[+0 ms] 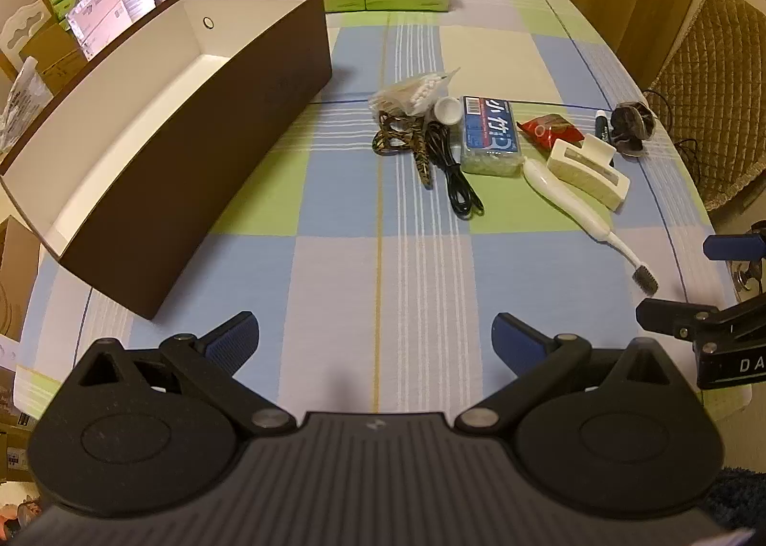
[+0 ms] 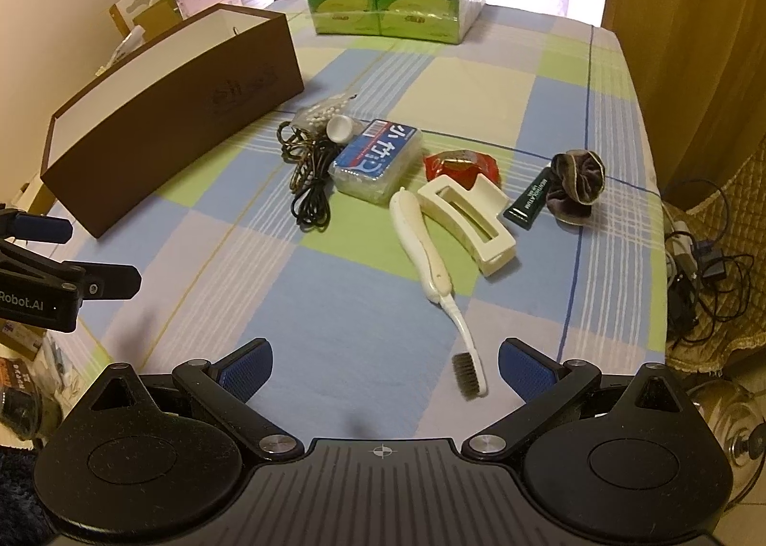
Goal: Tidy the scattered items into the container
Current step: 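Move both tools toward the scattered items on the table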
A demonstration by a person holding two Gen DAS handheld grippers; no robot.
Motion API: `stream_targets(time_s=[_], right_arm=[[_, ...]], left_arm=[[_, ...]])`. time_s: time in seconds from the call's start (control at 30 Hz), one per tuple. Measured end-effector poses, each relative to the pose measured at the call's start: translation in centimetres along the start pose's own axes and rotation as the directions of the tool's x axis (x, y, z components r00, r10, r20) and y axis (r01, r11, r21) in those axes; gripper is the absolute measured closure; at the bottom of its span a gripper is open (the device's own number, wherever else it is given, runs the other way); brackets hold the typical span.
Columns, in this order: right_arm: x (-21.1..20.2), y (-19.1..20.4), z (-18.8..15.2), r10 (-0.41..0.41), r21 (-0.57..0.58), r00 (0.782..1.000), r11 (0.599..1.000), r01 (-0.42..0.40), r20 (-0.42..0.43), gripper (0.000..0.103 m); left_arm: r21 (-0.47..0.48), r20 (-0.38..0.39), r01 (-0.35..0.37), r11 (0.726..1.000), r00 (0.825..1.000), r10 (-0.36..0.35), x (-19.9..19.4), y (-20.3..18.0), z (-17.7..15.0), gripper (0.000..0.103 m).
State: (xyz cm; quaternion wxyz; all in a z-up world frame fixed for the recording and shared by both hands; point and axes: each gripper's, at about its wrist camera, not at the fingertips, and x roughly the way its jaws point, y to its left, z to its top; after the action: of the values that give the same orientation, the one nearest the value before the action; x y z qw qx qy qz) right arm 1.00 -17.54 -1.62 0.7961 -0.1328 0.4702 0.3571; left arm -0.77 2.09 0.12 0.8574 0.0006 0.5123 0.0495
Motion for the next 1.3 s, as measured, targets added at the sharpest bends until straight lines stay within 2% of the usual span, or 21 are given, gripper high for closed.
stream_targets(time_s=[0.63, 1.3], right_arm=[[0.8, 0.7, 0.6, 0.033, -0.041, 0.999, 0.999, -0.033, -0.015, 0.000], [1.0, -0.7, 0.7, 0.072, -0.010, 0.996, 0.997, -0.071, 0.053, 0.000]], left_arm=[[-0.031, -0.009, -0.019, 0.999, 1.000, 0.019, -0.2, 1.1, -0.3, 0.001], [-0.022, -0.025, -0.013, 1.000, 1.000, 0.012, 0.8, 0.5, 0.4, 0.001]])
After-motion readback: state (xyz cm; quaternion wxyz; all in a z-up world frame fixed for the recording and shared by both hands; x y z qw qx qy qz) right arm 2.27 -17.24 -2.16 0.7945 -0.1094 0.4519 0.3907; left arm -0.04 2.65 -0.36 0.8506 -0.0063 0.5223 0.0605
